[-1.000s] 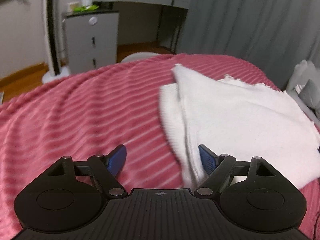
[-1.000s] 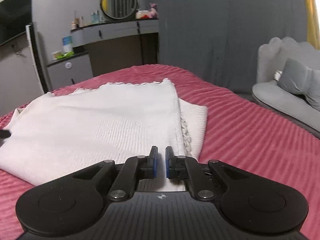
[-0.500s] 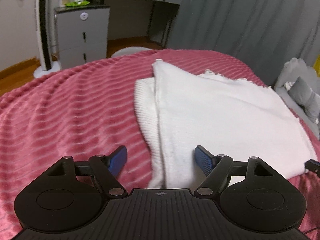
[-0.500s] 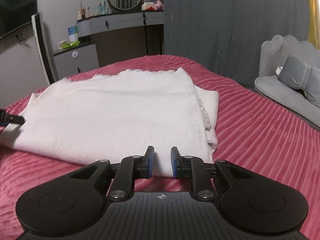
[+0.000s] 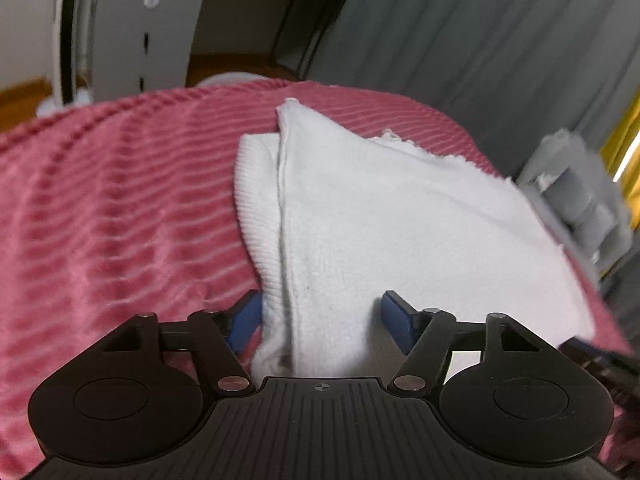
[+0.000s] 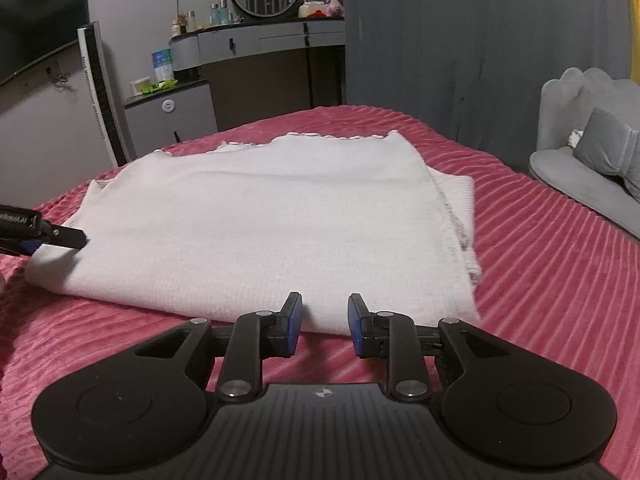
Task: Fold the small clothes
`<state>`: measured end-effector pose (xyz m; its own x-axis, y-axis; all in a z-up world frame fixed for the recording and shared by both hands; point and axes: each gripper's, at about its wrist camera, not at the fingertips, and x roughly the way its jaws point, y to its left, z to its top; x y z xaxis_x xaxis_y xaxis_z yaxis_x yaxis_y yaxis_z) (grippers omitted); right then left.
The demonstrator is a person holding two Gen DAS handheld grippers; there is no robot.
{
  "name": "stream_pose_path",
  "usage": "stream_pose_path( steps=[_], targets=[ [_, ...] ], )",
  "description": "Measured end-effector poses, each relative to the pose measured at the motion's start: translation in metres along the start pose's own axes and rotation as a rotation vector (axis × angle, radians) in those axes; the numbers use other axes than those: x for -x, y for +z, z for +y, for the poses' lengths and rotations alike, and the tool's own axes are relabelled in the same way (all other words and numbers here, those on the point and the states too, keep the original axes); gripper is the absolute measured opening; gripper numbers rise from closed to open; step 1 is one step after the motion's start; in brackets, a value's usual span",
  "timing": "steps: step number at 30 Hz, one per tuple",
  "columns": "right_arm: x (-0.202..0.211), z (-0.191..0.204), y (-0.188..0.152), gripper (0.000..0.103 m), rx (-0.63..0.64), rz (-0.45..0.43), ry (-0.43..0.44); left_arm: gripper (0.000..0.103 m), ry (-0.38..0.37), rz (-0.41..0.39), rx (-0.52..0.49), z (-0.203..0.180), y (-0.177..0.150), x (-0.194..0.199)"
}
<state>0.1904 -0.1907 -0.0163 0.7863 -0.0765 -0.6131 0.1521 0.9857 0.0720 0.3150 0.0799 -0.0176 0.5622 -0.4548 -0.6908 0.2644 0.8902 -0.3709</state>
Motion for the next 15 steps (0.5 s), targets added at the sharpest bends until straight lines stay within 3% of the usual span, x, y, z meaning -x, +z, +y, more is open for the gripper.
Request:
stream_pose_path(
  steps=[9,11,15],
  targets=[
    [-0.007,0.011,-0.001,0.024,0.015,0.011,0.024,0.046,-0.100,-0.003,0.133,0.020,0.002,-0.004],
    [-0.008,0.013,-0.001,0.024,0.015,0.009,0.029,0.046,-0.115,0.001,0.199,0.029,0.002,-0.006],
    [-0.007,0.018,0.001,0.024,0.026,0.004,0.046,0.054,-0.093,-0.005,0.202,0.030,0.003,-0.006]
  ],
)
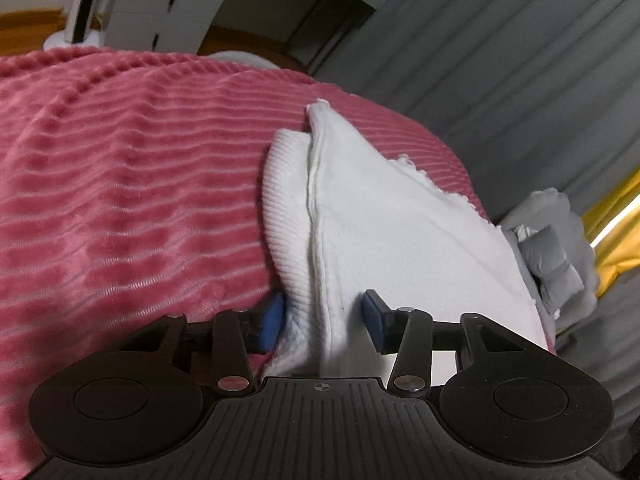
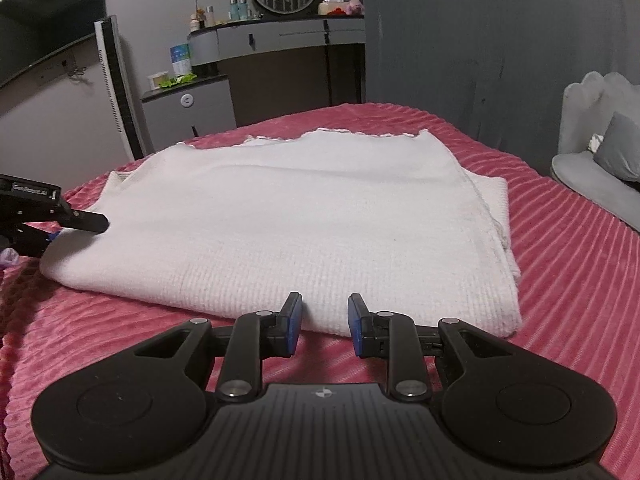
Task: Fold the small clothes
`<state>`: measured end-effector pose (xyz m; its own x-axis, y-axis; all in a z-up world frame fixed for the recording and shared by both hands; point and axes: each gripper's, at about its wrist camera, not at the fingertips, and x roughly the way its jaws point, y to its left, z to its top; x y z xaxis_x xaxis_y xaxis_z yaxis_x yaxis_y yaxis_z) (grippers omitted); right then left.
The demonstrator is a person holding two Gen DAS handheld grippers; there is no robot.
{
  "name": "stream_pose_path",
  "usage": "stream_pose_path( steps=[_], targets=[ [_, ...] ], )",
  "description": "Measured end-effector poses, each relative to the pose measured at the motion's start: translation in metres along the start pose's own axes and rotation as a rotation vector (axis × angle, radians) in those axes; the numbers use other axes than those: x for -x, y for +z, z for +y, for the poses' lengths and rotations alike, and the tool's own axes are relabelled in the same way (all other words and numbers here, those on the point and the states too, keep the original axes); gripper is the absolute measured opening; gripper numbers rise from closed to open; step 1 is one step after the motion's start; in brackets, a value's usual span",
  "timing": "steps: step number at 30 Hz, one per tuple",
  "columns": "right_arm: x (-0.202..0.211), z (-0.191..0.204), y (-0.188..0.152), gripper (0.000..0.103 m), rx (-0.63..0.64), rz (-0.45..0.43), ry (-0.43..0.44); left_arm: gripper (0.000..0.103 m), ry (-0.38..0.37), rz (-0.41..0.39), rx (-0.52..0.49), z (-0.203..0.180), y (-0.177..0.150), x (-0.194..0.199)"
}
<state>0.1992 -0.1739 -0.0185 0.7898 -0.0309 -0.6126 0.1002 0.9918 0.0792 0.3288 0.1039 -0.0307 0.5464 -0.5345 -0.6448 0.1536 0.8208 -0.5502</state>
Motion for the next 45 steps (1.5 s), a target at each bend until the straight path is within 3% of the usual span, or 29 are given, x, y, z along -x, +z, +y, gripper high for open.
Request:
stream_pose_path(
  steps=[5,12,17,20,23,25,28,31,34,39,43,45],
  targets=[
    [-0.002,0.012,0.005,0.024,0.020,-0.005,0.020,0.060,0.021,-0.011,-0.017,-0.006,0.001,0.000],
    [-0.013,0.039,0.015,0.020,0.041,-0.023,0.091,0.061,0.021,-0.012,0.022,-0.001,0.004,0.003],
    [-0.039,0.052,0.007,0.020,0.073,0.067,0.099,0.066,0.019,-0.007,0.049,0.000,0.006,0.000],
    [-0.027,0.049,0.009,0.020,0.062,0.050,0.110,0.071,0.017,-0.017,0.039,-0.002,0.007,0.000],
    [-0.014,0.042,0.005,0.020,0.047,0.034,0.120,0.068,-0.002,0.003,0.044,-0.002,0.007,-0.007],
    [-0.008,0.037,0.002,0.020,0.037,0.033,0.112,0.056,-0.019,0.010,0.074,0.002,0.007,-0.010],
    [0.002,0.029,0.001,0.020,0.005,0.020,0.119,0.028,-0.070,0.033,0.152,0.012,0.008,-0.012],
    [0.010,0.021,0.001,0.020,-0.004,0.014,0.112,0.021,-0.070,0.021,0.150,0.009,0.011,-0.005],
    [0.021,0.011,0.000,0.020,0.003,0.001,0.094,0.020,-0.044,-0.005,0.085,-0.015,0.018,0.005],
    [0.031,-0.012,0.001,0.020,-0.030,-0.018,0.051,0.020,-0.043,-0.053,-0.068,-0.096,0.026,0.015],
    [0.038,-0.028,0.003,0.020,-0.063,-0.040,0.037,0.020,-0.085,-0.031,-0.207,-0.172,0.010,0.000],
    [0.041,-0.036,0.005,0.020,-0.077,-0.046,0.029,0.029,-0.112,-0.001,-0.293,-0.206,-0.007,-0.019]
  ],
)
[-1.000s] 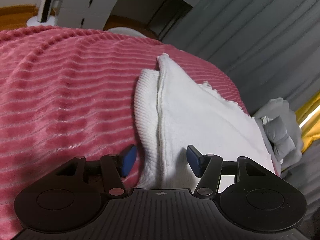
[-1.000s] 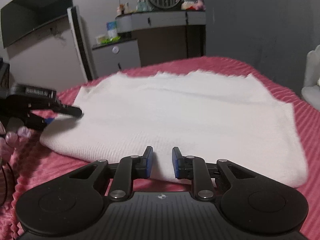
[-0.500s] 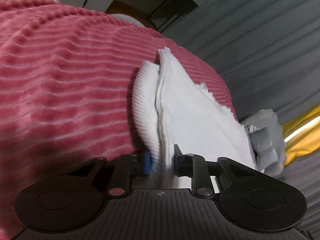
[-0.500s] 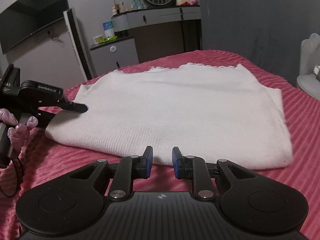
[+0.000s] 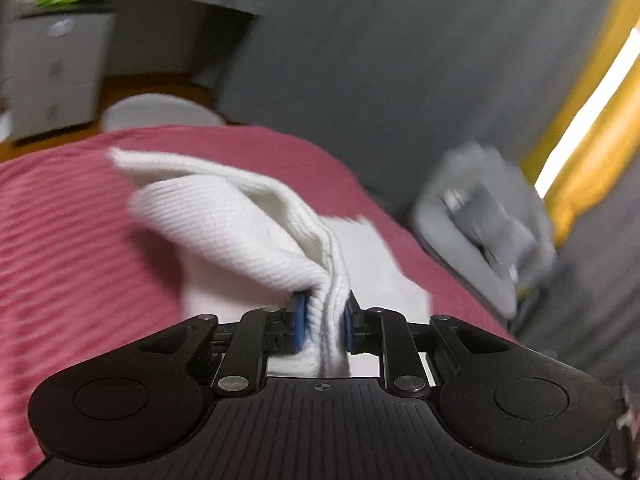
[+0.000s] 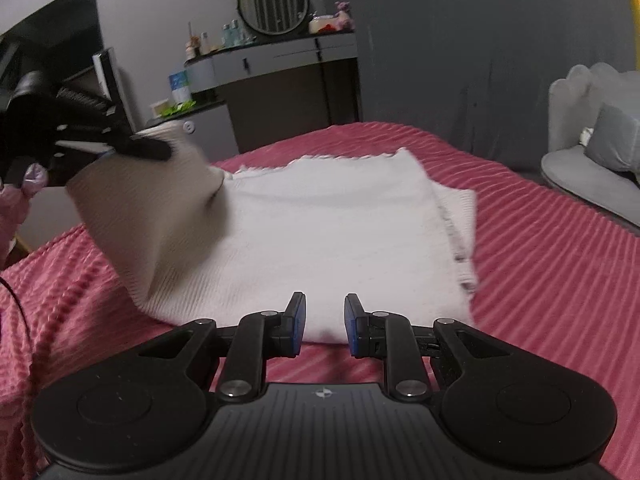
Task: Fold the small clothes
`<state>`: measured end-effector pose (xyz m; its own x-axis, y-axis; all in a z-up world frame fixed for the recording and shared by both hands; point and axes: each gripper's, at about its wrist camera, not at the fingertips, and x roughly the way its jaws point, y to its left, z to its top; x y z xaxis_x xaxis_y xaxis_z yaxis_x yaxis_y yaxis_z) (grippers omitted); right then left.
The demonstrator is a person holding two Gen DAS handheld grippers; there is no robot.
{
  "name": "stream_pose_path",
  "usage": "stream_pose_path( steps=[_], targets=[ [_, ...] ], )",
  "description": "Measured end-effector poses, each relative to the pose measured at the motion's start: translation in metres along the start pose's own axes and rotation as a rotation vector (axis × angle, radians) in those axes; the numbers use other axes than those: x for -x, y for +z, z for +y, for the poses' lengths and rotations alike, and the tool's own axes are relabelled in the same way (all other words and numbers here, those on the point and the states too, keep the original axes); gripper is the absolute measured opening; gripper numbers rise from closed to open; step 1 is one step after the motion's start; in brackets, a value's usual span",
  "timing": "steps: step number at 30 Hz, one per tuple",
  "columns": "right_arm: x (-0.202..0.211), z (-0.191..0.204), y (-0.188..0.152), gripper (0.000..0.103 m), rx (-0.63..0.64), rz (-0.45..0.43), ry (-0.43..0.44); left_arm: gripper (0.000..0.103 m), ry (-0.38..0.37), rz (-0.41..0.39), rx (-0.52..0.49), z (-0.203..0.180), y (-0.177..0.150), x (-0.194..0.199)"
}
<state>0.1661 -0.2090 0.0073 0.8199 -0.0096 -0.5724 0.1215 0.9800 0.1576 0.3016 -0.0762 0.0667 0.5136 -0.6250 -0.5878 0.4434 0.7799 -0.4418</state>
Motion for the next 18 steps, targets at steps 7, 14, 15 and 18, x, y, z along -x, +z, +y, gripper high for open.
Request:
stream_pose_path(
  steps=[7,14,15,18],
  targets=[
    [0.011,-0.025,0.004,0.020,-0.026,-0.001,-0.022,0.065,-0.069,0.053,-0.081,-0.034,-0.036,-0.028],
    [-0.001,-0.044,0.016,0.024,-0.101,0.030,0.042,0.075,0.119,0.035,-0.095,0.017,-0.048,0.013],
    [-0.005,-0.044,0.021,0.027,-0.123,0.030,0.065,0.075,0.136,0.045,-0.100,0.023,-0.049,0.017],
    [-0.021,-0.043,0.037,0.046,-0.193,0.044,0.168,0.075,0.141,0.060,-0.130,0.038,-0.057,0.019]
  ],
)
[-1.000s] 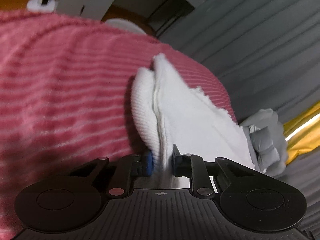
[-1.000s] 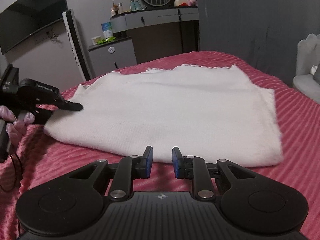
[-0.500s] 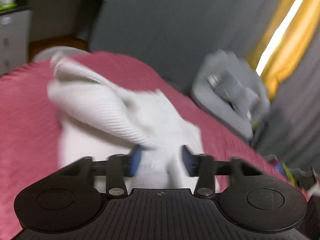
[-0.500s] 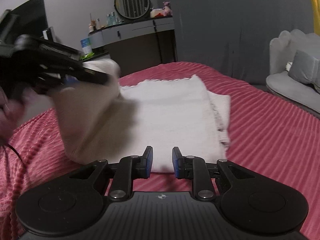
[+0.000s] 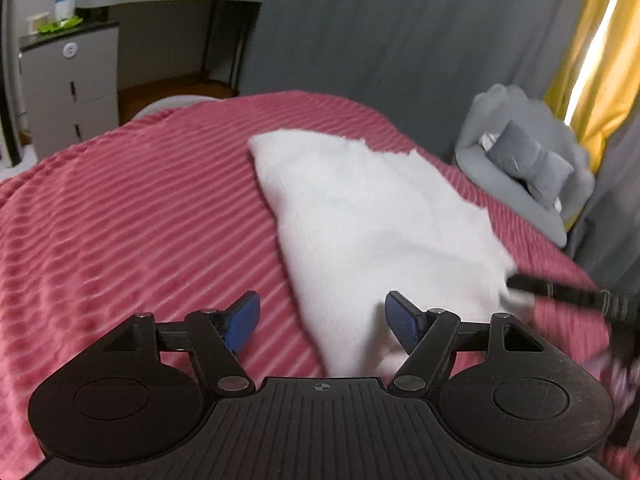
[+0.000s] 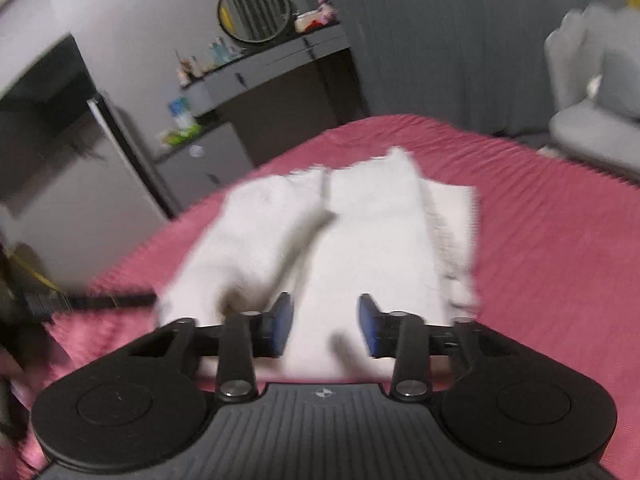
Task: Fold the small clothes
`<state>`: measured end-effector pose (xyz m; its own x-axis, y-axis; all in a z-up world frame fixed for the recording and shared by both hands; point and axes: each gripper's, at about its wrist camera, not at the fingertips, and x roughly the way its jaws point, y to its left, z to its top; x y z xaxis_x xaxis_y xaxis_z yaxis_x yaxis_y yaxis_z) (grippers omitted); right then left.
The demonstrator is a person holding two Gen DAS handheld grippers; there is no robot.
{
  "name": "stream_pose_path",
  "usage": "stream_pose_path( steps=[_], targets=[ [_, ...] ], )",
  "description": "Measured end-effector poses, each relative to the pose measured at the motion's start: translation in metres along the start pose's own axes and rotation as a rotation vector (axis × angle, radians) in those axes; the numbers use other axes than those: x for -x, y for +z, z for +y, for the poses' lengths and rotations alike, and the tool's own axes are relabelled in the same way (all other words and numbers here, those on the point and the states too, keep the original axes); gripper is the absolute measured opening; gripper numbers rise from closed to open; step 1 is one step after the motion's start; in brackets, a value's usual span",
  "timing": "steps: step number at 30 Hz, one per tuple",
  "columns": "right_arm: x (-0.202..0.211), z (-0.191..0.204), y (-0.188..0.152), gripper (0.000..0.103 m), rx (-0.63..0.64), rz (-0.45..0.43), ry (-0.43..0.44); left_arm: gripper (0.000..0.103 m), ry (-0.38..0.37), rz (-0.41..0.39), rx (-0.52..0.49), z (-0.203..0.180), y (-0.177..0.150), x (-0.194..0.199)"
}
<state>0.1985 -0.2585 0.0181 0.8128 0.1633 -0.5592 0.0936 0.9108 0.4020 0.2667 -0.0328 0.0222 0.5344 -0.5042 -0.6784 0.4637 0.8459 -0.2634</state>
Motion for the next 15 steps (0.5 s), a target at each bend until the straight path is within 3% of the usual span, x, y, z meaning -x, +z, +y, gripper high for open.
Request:
stream_pose_path(
  steps=[1,3,8,12,13,14,15],
  targets=[
    [-0.008,0.000,0.006,0.051,-0.032,0.018,0.030,0.075,-0.008,0.006,-0.008,0.001,-0.004,-0.002],
    [-0.028,0.000,0.018,0.051,-0.082,0.061,0.086,0.076,-0.017,0.029,-0.015,0.002,-0.010,-0.007],
    [-0.082,0.002,0.033,0.051,-0.165,0.149,0.110,0.077,-0.004,0.048,-0.079,-0.003,-0.027,-0.020],
    [-0.113,0.005,0.035,0.051,-0.227,0.208,0.174,0.076,-0.010,0.026,-0.036,0.004,-0.036,-0.022],
    [-0.118,0.008,0.037,0.047,-0.211,0.216,0.166,0.076,0.000,0.017,-0.021,0.006,-0.036,-0.024],
    [-0.122,0.011,0.038,0.030,-0.197,0.222,0.159,0.076,0.010,0.006,-0.001,0.007,-0.037,-0.024],
    [-0.124,0.013,0.039,0.021,-0.177,0.220,0.152,0.076,0.016,0.000,0.017,0.009,-0.039,-0.023]
  ],
)
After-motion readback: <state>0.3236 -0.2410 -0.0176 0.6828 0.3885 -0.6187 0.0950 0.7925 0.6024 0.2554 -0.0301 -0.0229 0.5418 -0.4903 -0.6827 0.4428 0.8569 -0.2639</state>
